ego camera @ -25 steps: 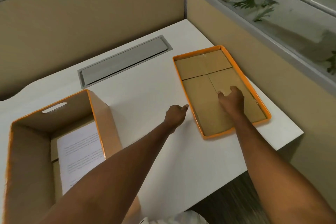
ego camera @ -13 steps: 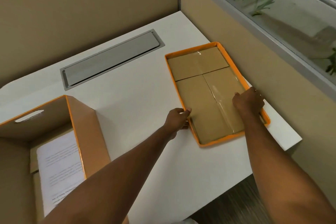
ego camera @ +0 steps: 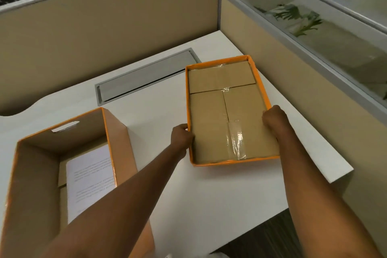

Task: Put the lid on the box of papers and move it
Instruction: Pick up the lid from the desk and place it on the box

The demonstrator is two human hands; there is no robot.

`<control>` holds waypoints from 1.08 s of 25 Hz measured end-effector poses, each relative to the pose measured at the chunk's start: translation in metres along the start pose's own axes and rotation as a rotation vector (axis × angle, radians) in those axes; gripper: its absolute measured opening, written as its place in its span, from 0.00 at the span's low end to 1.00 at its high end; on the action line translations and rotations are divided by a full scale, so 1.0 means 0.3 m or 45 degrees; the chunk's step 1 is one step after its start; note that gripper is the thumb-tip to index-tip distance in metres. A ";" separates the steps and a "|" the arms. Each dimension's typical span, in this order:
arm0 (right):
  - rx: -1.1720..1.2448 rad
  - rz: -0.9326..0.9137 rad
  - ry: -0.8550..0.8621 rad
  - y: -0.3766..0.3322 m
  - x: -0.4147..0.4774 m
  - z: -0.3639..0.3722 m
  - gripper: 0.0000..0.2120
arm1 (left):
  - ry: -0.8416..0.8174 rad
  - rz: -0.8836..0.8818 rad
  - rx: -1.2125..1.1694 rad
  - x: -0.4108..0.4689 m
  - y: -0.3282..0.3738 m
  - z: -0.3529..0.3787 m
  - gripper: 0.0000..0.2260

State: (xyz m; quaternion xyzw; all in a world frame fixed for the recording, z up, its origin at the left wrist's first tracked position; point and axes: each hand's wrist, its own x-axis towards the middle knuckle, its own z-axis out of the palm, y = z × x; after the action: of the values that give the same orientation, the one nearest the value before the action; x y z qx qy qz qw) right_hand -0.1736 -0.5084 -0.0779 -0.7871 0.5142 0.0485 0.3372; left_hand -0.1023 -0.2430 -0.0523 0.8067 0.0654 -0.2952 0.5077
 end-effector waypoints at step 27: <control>0.926 -0.602 -0.651 -0.438 -0.868 -0.001 0.16 | 0.638 0.278 -0.272 -0.461 -0.013 -0.828 0.07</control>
State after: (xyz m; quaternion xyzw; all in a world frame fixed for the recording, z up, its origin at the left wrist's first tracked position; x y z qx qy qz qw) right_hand -0.1845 -0.2744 0.0957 -0.6766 0.2064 -0.0205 0.7066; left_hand -0.1152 -0.0013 0.0968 0.7986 0.1322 -0.0218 0.5867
